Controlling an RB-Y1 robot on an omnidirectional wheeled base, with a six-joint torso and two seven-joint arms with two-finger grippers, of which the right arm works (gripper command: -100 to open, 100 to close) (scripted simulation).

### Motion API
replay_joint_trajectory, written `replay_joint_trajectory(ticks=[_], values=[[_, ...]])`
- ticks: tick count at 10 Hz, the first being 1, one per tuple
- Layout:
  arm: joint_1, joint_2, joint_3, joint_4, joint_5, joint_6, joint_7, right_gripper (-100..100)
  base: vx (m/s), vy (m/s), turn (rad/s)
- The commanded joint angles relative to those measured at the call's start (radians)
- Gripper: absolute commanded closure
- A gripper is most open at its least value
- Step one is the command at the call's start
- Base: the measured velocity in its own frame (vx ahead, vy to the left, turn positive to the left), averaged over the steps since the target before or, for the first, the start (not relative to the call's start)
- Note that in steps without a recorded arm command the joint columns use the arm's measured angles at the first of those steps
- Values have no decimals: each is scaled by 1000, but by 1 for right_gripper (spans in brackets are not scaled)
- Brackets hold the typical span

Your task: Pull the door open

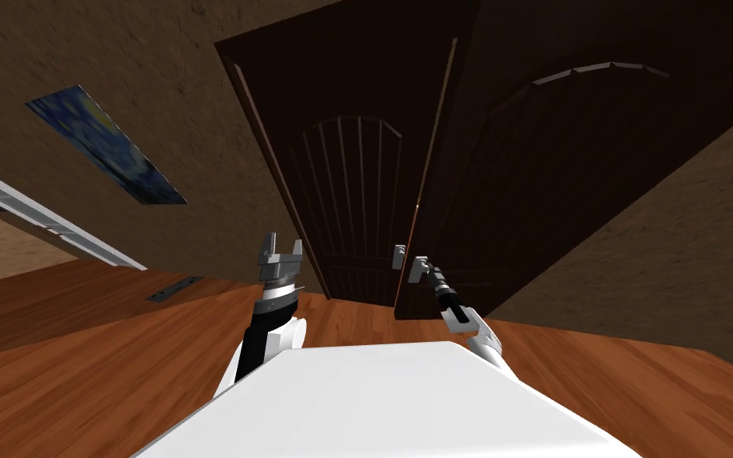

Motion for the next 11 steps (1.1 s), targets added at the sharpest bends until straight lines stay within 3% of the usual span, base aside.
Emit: replay_joint_trajectory(ticks=[1,2,3,9,11], values=[[21,-14,5,0,2,2,-14,100,-207,-101,15],[26,-21,14,-3,4,-2,-24,100,-229,-75,72],[30,-19,24,-24,9,-1,-32,-100,-232,-36,48],[57,-31,72,-71,28,-18,-83,-100,-182,21,39],[45,-25,65,-58,23,-17,-69,-100,19,0,14]])
